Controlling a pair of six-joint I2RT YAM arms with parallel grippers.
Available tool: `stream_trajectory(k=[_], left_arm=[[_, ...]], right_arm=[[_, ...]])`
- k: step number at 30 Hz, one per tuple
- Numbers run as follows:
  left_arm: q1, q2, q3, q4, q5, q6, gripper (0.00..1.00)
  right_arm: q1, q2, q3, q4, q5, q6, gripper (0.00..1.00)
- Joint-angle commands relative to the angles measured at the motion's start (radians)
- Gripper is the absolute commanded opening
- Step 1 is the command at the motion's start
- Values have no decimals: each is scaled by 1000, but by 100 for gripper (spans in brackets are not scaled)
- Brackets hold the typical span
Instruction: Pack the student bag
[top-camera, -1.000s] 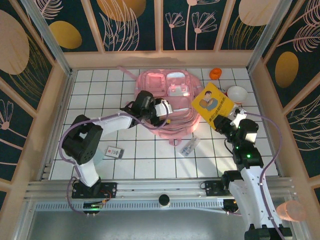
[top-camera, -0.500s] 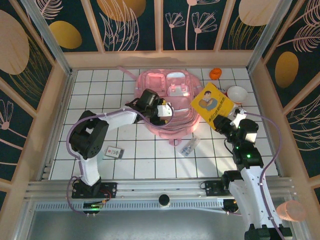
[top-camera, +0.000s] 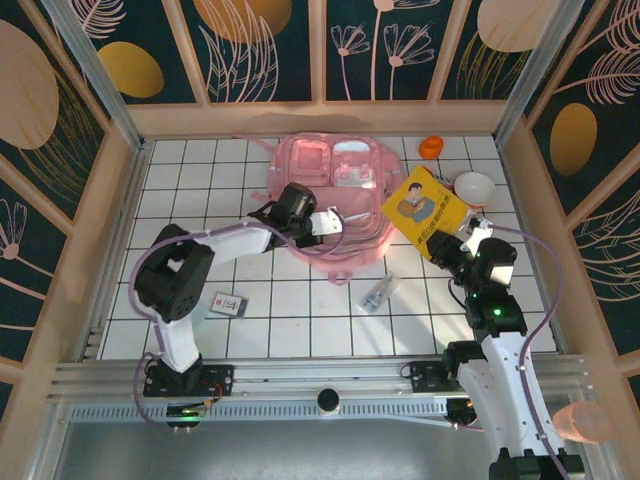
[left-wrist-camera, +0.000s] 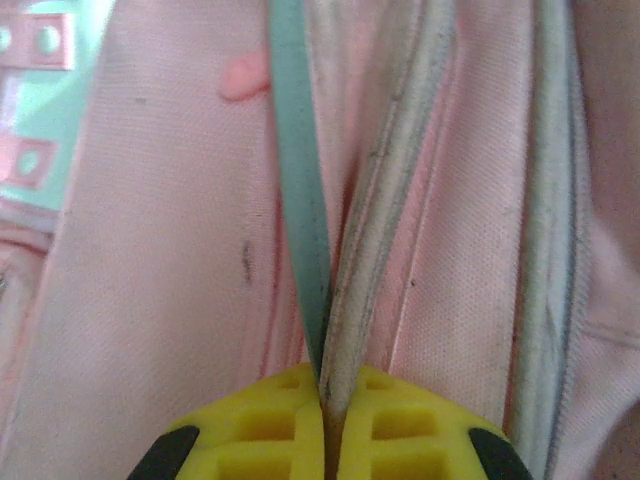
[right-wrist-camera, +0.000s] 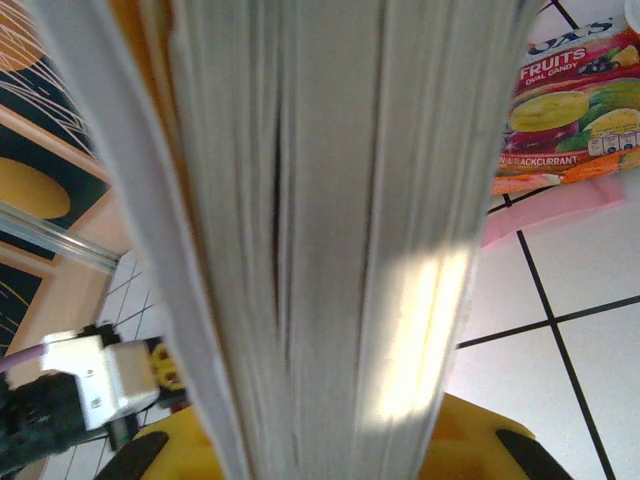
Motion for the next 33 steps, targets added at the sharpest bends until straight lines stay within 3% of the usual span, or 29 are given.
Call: stream_trajectory(k=[1, 8, 18, 24, 27, 33], left_arm=[[3, -163, -78, 21, -17, -167, 0], [5, -296, -172, 69, -73, -432, 0], [30, -302, 42, 47, -65, -672, 0], [76, -276, 164, 10, 29, -759, 0], [90, -266, 193, 27, 52, -789, 0], [110, -215, 270, 33, 93, -862, 0]], right_arm=[[-1, 10, 19, 117, -50, 1, 0], [1, 69, 25, 202, -64, 54, 0], [3, -24, 114, -22, 226, 257, 0], [13, -5, 107, -2, 48, 353, 0], [73, 19, 85, 60, 2, 418, 0], [318, 38, 21, 217, 147, 560, 0]])
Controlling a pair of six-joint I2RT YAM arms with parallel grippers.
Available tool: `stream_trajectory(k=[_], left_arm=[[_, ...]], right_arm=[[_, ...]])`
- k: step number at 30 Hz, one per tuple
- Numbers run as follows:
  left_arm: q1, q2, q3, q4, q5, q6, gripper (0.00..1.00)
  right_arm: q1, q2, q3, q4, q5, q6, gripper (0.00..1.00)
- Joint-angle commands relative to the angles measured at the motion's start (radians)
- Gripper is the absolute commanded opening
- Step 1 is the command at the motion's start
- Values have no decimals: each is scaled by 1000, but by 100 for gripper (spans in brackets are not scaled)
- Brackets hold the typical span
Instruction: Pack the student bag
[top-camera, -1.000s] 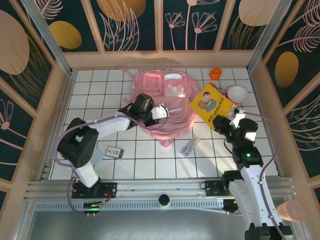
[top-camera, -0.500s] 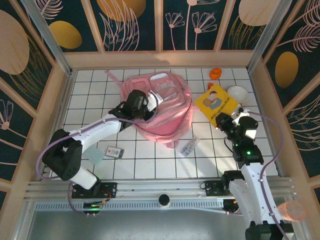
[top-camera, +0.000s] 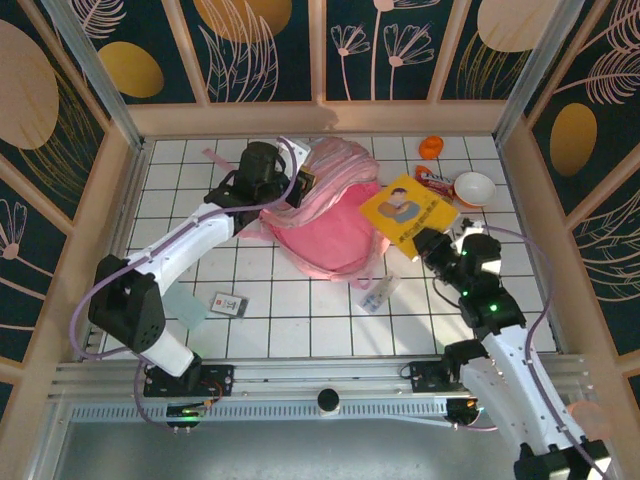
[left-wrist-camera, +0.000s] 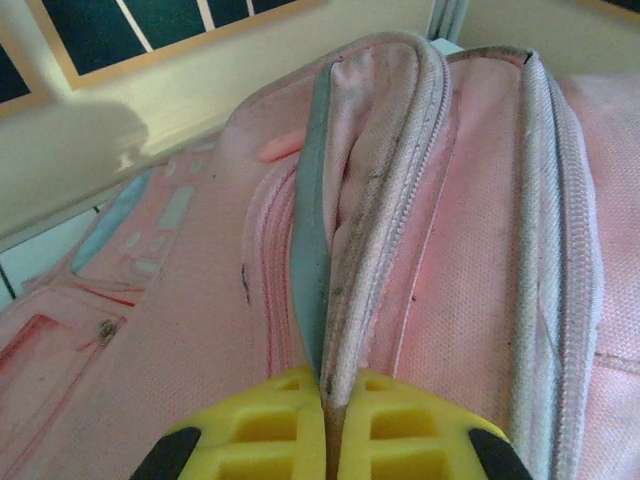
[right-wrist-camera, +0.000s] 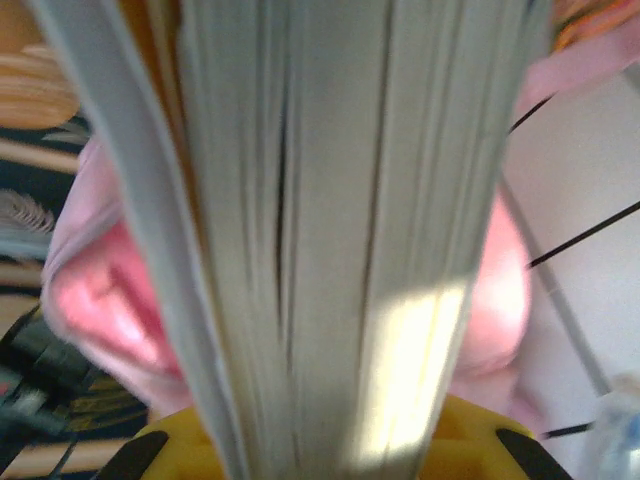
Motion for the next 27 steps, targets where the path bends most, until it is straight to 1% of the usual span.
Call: stream_trajectory(k=[1, 5, 8, 11, 16, 20, 27], left_arm=[[9, 4, 89, 123, 55, -71, 0], [11, 12, 104, 126, 87, -86, 0], [14, 9, 108, 132, 99, -93, 0], [17, 5, 108, 139, 107, -99, 0], [31, 1, 109, 163, 143, -121, 0], [44, 4, 109, 182, 180, -142, 0], [48, 3, 110, 198, 199, -152, 0]], right_arm=[[112, 7, -33, 260, 79, 124, 0], [239, 103, -69, 404, 201, 200, 0], [316, 197, -74, 503, 296, 245, 0], [366, 297, -68, 601, 368, 284, 0], [412, 459, -48, 762, 469, 338, 0], [445, 591, 13, 811, 511, 348, 0], [461, 802, 101, 898, 558, 357, 0]])
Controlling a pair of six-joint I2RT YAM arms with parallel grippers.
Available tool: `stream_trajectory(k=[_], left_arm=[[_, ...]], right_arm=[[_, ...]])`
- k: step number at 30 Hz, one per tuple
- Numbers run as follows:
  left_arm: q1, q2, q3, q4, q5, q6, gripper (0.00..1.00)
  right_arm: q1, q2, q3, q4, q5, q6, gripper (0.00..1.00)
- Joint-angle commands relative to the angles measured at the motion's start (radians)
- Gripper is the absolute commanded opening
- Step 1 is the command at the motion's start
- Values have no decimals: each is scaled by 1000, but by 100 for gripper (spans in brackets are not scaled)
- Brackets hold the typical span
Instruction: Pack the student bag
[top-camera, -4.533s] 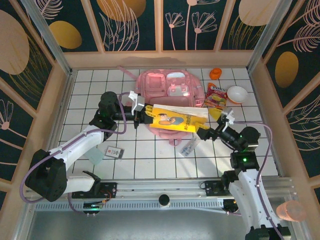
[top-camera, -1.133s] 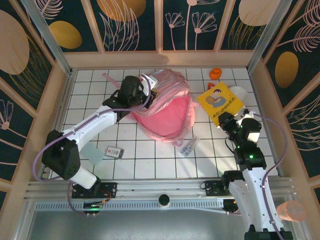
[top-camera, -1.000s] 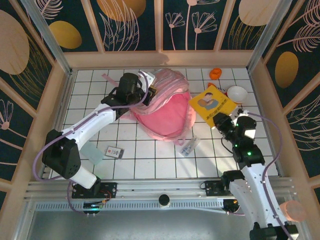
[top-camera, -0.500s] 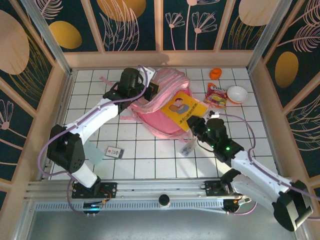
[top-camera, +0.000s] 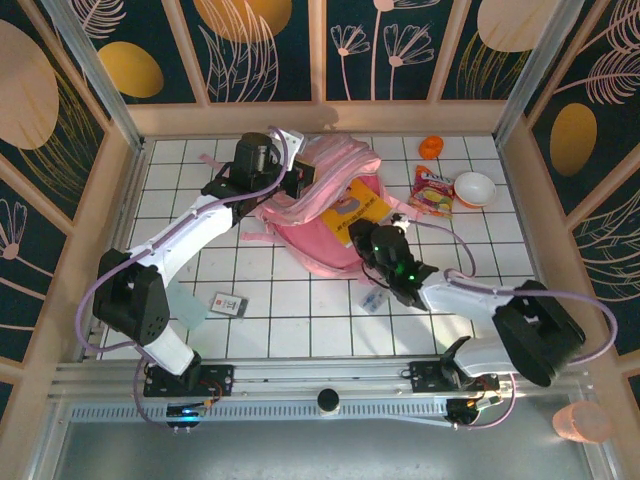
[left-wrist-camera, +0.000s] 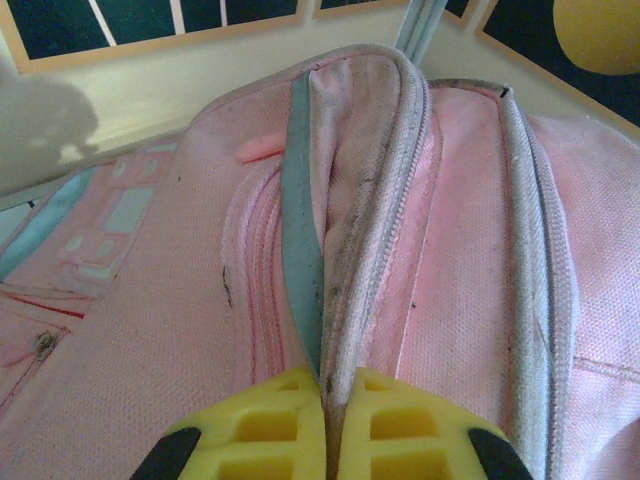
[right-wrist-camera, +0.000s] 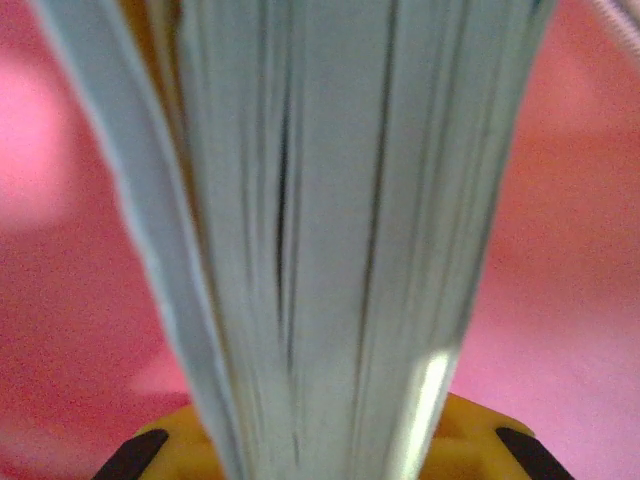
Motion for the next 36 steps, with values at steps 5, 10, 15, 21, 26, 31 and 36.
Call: stream_trajectory(k=[5, 10, 15, 21, 26, 31, 36], left_arm=[[3, -25, 72, 186, 77, -25, 0], [4, -27, 76, 198, 94, -36, 0], [4, -22, 79, 212, 112, -49, 0], [4, -17, 79, 217, 110, -56, 0], [4, -15, 70, 221, 40, -60, 0], [4, -6, 67, 208, 13, -45, 0], [6, 1, 61, 201, -4, -35, 0]], right_arm=[[11, 180, 164, 211, 81, -6, 0], [1, 314, 252, 239, 74, 6, 0], [-24, 443, 336, 261, 51, 23, 0], [-25, 538, 408, 163, 62, 45, 0], [-24, 552, 393, 71, 46, 106, 20], [-24, 496, 331, 15, 28, 127, 39], [-23, 420, 277, -53, -10, 114, 58]])
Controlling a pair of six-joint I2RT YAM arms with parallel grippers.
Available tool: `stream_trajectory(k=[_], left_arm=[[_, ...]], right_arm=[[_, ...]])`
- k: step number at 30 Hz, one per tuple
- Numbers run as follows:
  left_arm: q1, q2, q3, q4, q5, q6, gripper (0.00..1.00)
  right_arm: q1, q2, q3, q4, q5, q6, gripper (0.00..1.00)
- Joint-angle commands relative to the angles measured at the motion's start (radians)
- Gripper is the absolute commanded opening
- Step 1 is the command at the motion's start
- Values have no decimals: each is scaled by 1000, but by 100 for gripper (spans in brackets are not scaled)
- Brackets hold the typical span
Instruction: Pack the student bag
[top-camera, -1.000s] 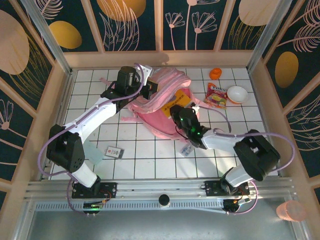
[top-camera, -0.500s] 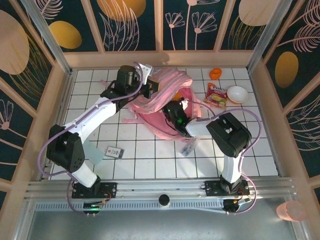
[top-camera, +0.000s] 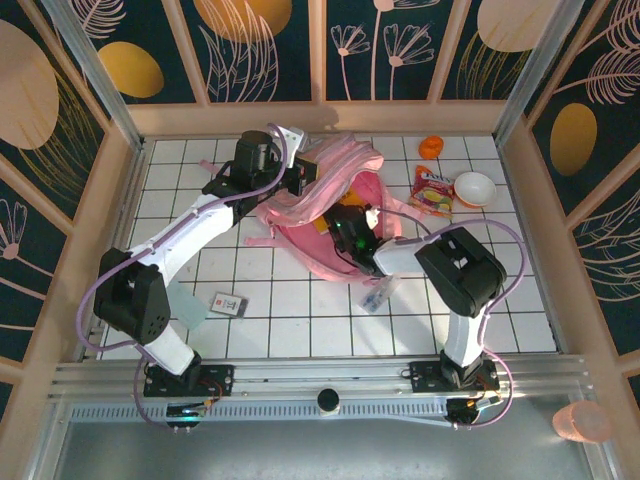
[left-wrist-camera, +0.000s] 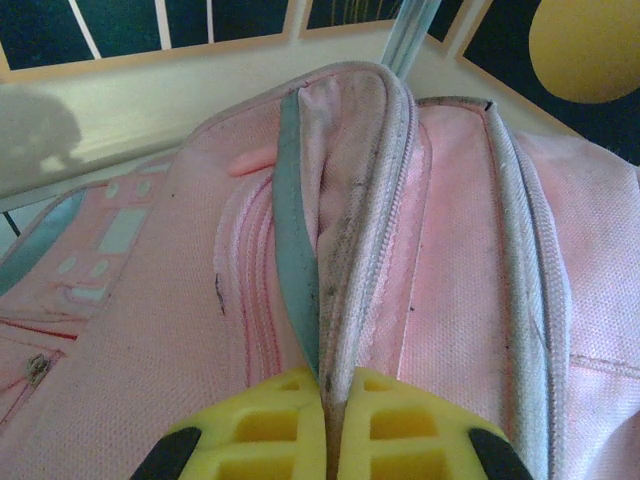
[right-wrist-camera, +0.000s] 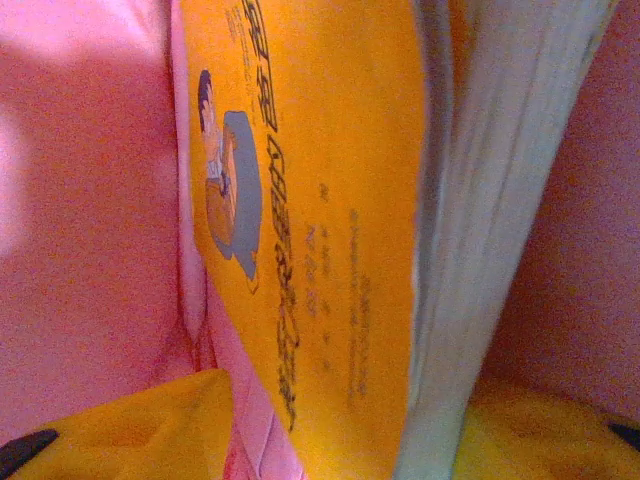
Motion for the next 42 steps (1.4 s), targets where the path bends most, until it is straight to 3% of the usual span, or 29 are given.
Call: stream_trajectory(k=[1, 3, 5, 6, 11, 15, 21, 25, 29, 33, 35, 41, 42], left_arm=[[4, -8, 48, 171, -27, 14, 0], [4, -9, 44, 168, -35, 24, 0], [4, -11, 41, 164, -42, 32, 0], [4, -11, 39, 162, -45, 38, 0], [5, -11, 28, 149, -59, 68, 0], [5, -13, 3, 137, -68, 123, 0], [4, -15, -110, 140, -57, 224, 0], [-2, -4, -197, 153, 29, 375, 0], [-46, 41, -259, 76, -33, 592, 0], [-128, 158, -268, -51, -201, 792, 0], [-151, 194, -272, -73, -244, 807, 0], [-153, 180, -323, -6, -232, 777, 0], [-153, 169, -318, 0, -232, 758, 5]], right_arm=[[3, -87, -42, -78, -11, 0, 59], [7, -124, -78, -85, -15, -4, 65], [12, -163, -120, -79, -12, -10, 81], [12, -181, -142, -76, -19, -14, 83], [21, -315, -231, -87, -42, -94, 83], [28, -512, -293, -143, -39, -194, 83], [2, -803, -287, -420, 27, -352, 83], [-41, -931, -259, -529, 19, -483, 83], [-67, -992, -222, -598, 48, -574, 83], [-79, -996, -217, -584, 31, -646, 83], [-80, -987, -220, -559, -10, -685, 83], [-80, -965, -234, -540, -39, -744, 83], [-80, -964, -235, -533, -43, -763, 83]])
